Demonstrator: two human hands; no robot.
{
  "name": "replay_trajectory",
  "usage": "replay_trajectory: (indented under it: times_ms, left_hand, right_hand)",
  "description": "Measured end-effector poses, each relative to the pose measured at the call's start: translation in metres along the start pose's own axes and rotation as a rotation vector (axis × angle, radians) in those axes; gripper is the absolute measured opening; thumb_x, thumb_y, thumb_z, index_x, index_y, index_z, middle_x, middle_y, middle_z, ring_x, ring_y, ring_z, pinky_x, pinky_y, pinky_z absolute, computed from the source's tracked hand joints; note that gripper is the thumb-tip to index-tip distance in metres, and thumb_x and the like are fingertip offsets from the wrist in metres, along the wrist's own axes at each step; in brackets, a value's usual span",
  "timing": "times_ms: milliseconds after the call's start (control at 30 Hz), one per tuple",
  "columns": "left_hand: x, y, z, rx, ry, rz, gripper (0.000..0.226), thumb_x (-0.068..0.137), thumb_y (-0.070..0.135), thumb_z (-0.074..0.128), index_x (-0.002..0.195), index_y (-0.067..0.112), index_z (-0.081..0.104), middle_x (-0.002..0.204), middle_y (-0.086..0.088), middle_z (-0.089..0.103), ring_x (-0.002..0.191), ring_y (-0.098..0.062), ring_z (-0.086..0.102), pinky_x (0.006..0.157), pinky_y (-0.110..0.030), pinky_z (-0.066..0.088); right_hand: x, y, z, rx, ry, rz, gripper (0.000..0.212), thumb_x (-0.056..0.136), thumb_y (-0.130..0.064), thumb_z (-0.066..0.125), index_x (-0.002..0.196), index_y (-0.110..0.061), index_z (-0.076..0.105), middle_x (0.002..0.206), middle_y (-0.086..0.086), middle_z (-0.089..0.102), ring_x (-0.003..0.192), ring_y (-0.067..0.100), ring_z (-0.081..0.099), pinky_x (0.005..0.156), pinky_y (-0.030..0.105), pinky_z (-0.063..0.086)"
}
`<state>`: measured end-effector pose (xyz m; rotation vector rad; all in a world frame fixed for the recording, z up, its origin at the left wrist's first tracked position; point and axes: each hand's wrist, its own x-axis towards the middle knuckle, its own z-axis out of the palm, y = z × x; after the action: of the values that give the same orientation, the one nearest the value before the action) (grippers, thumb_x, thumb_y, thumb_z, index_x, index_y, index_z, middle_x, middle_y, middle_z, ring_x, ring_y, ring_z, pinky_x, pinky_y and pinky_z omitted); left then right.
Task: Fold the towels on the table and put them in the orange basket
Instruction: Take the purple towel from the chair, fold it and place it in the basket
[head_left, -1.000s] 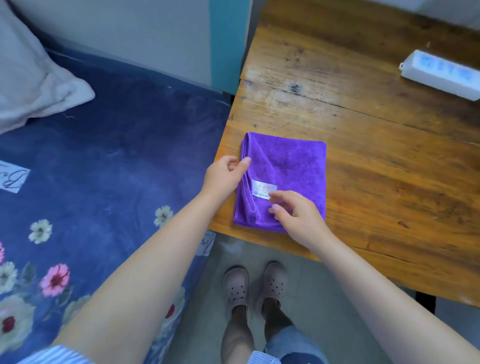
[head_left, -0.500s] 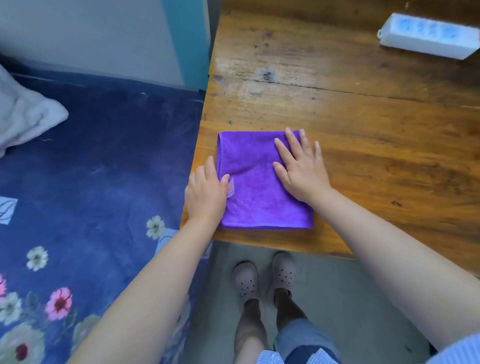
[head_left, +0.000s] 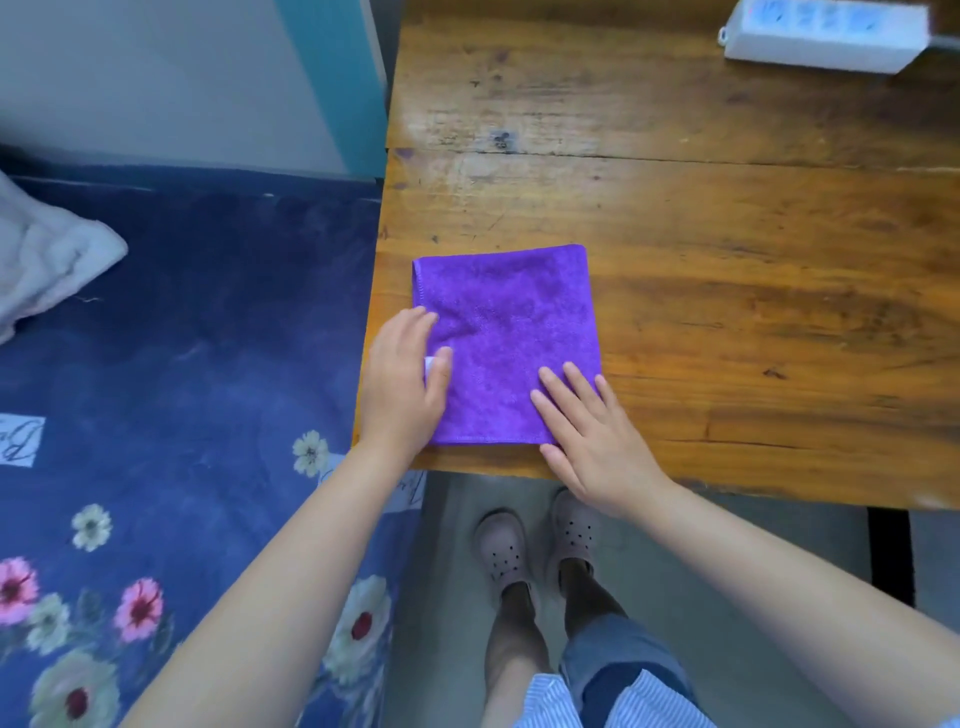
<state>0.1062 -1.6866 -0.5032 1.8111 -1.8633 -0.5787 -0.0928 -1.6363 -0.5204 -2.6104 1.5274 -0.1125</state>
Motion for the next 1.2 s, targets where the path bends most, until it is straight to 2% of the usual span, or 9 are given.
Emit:
replay_trajectory:
  times_ms: [133, 233, 367, 500, 733, 933, 1000, 1067, 1200]
  left_hand:
    - [-0.016, 0.005, 0.026, 0.31, -0.375, 0.096, 0.057, 0.096, 0.035, 0.037, 0.143, 0.004, 0.025, 0.154, -0.01, 0.016, 0.144, -0.024, 0.008, 0.116, -0.037, 0.004]
    - [-0.027, -0.005, 0.034, 0.485, -0.464, 0.137, 0.073, 0.092, 0.051, 0.032, 0.147, 0.01, 0.006, 0.156, -0.005, -0.003, 0.144, -0.02, -0.007, 0.115, -0.037, -0.008]
    - [-0.031, -0.014, 0.014, 0.509, -0.509, 0.263, 0.067, 0.084, 0.052, 0.05, 0.141, 0.02, 0.033, 0.151, -0.013, 0.023, 0.14, -0.034, 0.019, 0.113, -0.05, 0.015]
    - [-0.032, -0.014, -0.001, 0.647, -0.373, 0.501, 0.04, 0.077, 0.042, 0.061, 0.107, 0.016, 0.069, 0.116, -0.013, 0.066, 0.105, -0.037, 0.062, 0.08, -0.055, 0.049]
    - [-0.042, -0.005, 0.002, 0.598, -0.399, 0.452, 0.069, 0.041, 0.032, 0.091, 0.1, 0.003, 0.07, 0.107, -0.016, 0.069, 0.097, -0.034, 0.067, 0.073, -0.048, 0.054]
    - [-0.043, -0.002, 0.012, 0.442, -0.405, 0.216, 0.065, 0.077, 0.036, 0.068, 0.134, 0.014, 0.045, 0.149, -0.001, 0.033, 0.14, -0.021, 0.025, 0.113, -0.04, 0.016]
    - [-0.047, 0.0, 0.015, 0.438, -0.373, 0.175, 0.066, 0.078, 0.037, 0.066, 0.135, 0.016, 0.041, 0.15, 0.002, 0.03, 0.142, -0.017, 0.02, 0.114, -0.039, 0.012]
    - [-0.051, 0.009, 0.013, 0.405, -0.335, 0.17, 0.061, 0.071, 0.023, 0.075, 0.125, 0.008, 0.053, 0.14, -0.006, 0.047, 0.133, -0.025, 0.039, 0.109, -0.045, 0.026]
    - [-0.068, 0.023, 0.005, 0.224, -0.15, 0.258, 0.043, 0.044, -0.012, 0.077, 0.085, -0.004, 0.069, 0.088, -0.018, 0.071, 0.083, -0.035, 0.069, 0.075, -0.041, 0.054]
  right_hand:
    - [-0.029, 0.001, -0.002, 0.004, -0.072, -0.026, 0.047, 0.081, -0.027, 0.047, 0.115, 0.002, 0.06, 0.124, 0.02, 0.058, 0.112, 0.041, 0.055, 0.083, 0.054, 0.048]
    - [-0.035, 0.011, -0.01, 0.046, -0.064, -0.078, 0.051, 0.064, -0.015, 0.078, 0.11, 0.002, 0.063, 0.12, 0.02, 0.061, 0.109, 0.04, 0.058, 0.081, 0.053, 0.05]
    - [-0.018, 0.026, -0.025, 0.093, -0.09, -0.138, 0.051, 0.047, -0.008, 0.086, 0.095, 0.001, 0.07, 0.103, 0.019, 0.069, 0.094, 0.037, 0.066, 0.074, 0.047, 0.054]
    - [0.006, 0.028, -0.032, 0.0, -0.201, -0.221, 0.039, 0.051, 0.001, 0.076, 0.089, 0.004, 0.067, 0.089, 0.02, 0.068, 0.077, 0.037, 0.065, 0.062, 0.04, 0.057]
    - [0.02, 0.015, -0.023, -0.391, -0.135, -0.279, 0.019, 0.065, -0.005, 0.048, 0.063, -0.017, 0.062, 0.059, -0.002, 0.058, 0.051, 0.015, 0.054, 0.042, 0.022, 0.044]
    - [0.026, 0.013, -0.031, -0.366, -0.173, -0.231, 0.015, 0.048, -0.009, 0.068, 0.057, -0.017, 0.059, 0.054, 0.001, 0.057, 0.048, 0.015, 0.054, 0.039, 0.021, 0.038]
    - [0.029, 0.018, -0.039, -0.202, -0.205, -0.183, 0.019, 0.058, -0.009, 0.069, 0.075, -0.008, 0.062, 0.074, 0.007, 0.062, 0.067, 0.024, 0.061, 0.048, 0.025, 0.044]
    - [0.034, 0.03, -0.045, -0.024, -0.323, -0.115, 0.021, 0.079, -0.01, 0.052, 0.098, -0.002, 0.056, 0.1, 0.014, 0.059, 0.094, 0.029, 0.057, 0.066, 0.034, 0.043]
    - [0.035, 0.048, -0.07, 0.236, -0.372, -0.129, 0.016, 0.076, -0.006, 0.052, 0.087, 0.003, 0.058, 0.089, 0.019, 0.062, 0.084, 0.034, 0.057, 0.07, 0.038, 0.04]
